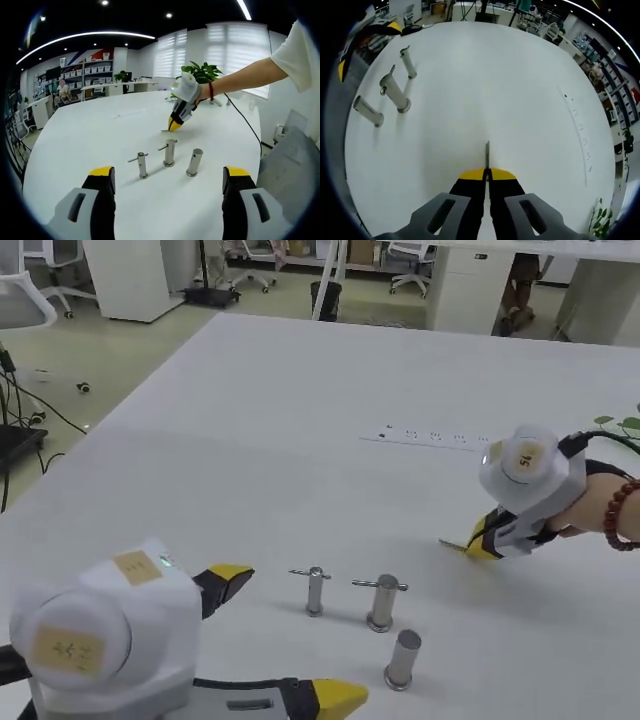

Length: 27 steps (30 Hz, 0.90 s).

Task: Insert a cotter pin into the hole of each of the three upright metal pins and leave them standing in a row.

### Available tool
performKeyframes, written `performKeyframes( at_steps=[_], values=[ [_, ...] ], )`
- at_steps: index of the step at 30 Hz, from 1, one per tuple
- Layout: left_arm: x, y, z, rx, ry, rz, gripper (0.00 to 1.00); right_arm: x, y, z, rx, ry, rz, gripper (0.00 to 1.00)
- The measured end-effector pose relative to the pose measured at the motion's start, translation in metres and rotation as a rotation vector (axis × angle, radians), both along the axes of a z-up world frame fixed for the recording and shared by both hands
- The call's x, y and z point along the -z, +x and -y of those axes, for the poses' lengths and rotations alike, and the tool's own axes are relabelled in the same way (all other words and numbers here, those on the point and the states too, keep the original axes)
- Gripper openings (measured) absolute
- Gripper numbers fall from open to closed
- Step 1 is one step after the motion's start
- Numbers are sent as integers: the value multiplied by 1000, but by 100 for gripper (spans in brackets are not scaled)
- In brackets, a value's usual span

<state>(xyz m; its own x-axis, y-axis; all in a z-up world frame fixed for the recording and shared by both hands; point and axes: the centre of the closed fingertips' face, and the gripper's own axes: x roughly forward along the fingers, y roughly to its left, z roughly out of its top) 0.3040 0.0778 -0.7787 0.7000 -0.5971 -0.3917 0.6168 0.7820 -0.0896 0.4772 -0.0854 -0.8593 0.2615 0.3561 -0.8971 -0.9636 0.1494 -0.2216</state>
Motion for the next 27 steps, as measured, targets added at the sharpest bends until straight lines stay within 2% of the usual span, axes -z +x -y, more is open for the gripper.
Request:
performKeyframes(
  at_steps=[7, 11, 14, 23, 27],
  values=[
    [-10, 8, -2, 13, 10, 14, 83, -14, -4, -4, -50, 11, 57, 2],
    [-18, 14, 1, 23, 16, 34, 81, -28, -10, -9, -76, 38, 106, 2],
    [-21, 18, 3, 24, 16, 37, 78, -38, -17, -14, -97, 61, 141, 2],
    [-29, 26, 12, 9, -56, 18, 69, -59, -31, -22, -169, 73, 225, 2],
    [-31, 31, 14, 3, -96, 2, 64, -74, -41, -29, -200, 93, 262, 2]
  ],
)
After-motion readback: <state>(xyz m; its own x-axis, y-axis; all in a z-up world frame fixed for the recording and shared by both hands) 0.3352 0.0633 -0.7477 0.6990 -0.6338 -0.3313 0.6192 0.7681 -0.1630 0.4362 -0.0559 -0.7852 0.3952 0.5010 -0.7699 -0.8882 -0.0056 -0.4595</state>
